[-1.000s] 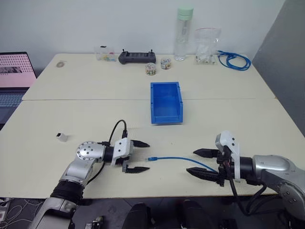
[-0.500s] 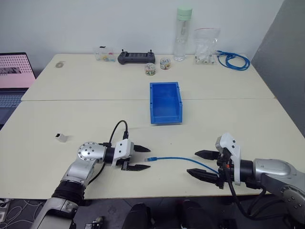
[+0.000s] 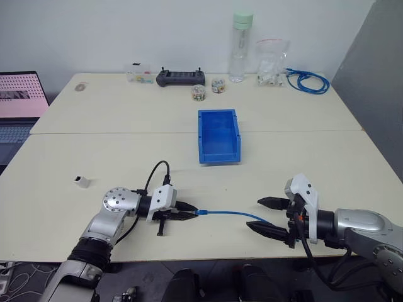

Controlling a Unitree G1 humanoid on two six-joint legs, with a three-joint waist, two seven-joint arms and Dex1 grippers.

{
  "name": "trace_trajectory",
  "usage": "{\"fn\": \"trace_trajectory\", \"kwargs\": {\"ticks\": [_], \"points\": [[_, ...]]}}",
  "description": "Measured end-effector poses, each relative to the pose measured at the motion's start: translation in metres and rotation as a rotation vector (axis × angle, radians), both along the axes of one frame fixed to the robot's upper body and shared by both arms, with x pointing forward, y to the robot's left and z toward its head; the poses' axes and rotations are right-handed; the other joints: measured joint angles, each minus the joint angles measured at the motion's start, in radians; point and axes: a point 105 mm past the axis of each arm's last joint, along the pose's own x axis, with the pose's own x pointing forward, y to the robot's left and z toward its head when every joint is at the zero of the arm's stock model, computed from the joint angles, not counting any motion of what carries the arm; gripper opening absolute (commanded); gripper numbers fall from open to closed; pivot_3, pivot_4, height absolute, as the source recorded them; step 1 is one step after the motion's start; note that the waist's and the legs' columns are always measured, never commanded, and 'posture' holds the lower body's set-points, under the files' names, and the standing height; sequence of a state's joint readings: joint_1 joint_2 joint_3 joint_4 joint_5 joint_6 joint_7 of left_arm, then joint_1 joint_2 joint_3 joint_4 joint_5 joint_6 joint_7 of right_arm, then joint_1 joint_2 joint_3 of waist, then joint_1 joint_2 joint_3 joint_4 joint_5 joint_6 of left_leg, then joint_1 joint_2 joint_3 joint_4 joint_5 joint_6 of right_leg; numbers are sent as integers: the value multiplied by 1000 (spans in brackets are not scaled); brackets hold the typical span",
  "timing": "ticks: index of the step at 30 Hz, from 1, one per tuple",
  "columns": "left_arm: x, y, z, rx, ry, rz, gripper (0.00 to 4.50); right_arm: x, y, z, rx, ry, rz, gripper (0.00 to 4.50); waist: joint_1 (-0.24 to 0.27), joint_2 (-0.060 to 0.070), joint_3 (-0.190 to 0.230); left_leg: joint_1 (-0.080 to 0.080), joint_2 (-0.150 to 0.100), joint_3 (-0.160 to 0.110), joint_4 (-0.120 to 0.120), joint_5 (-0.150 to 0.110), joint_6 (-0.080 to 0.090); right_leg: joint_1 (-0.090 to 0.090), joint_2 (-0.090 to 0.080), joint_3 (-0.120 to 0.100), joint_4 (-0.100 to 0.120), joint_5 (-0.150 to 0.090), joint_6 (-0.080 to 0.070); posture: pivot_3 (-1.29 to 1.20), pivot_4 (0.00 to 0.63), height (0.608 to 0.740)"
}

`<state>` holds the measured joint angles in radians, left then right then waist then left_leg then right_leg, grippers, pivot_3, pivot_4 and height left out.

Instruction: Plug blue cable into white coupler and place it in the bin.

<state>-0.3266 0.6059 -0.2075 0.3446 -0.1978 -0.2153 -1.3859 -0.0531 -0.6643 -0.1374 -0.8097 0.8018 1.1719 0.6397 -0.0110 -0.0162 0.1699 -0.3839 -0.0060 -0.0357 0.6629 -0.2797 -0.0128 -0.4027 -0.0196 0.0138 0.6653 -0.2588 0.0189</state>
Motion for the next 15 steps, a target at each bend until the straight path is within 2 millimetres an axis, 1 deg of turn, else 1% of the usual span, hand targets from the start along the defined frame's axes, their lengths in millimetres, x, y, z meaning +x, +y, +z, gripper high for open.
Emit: {"fn": "trace_trajectory", "kwargs": {"ticks": [6,10,11,13,15], "points": [[-1,-3,2,-17,46,40,224,-1,-1,0,-11,2,7,4064,0,0,-1,0,0,0,0,0,0,0,0,0,0,0,0,0,150,740],[-5,-7,6,-27,118,57,224,-1,-2,3,-20,-21,23,4064,0,0,0,-1,0,0,0,0,0,-1,0,0,-1,0,0,0,150,740],[-7,-11,10,-38,146,60,224,-2,-3,3,-43,-33,43,4064,0,-1,0,-2,0,0,0,0,0,-2,0,0,-1,0,0,0,150,740],[-12,-21,27,-69,192,55,224,-2,-7,7,-73,-63,66,4064,-1,-2,1,-3,0,-1,0,0,0,-2,0,-1,-1,0,0,0,150,740],[-15,-33,49,-118,256,58,224,-4,-6,16,-6,-56,64,4064,1,-3,2,-4,0,-2,1,0,0,-2,0,-1,-1,0,0,0,150,740]]}}
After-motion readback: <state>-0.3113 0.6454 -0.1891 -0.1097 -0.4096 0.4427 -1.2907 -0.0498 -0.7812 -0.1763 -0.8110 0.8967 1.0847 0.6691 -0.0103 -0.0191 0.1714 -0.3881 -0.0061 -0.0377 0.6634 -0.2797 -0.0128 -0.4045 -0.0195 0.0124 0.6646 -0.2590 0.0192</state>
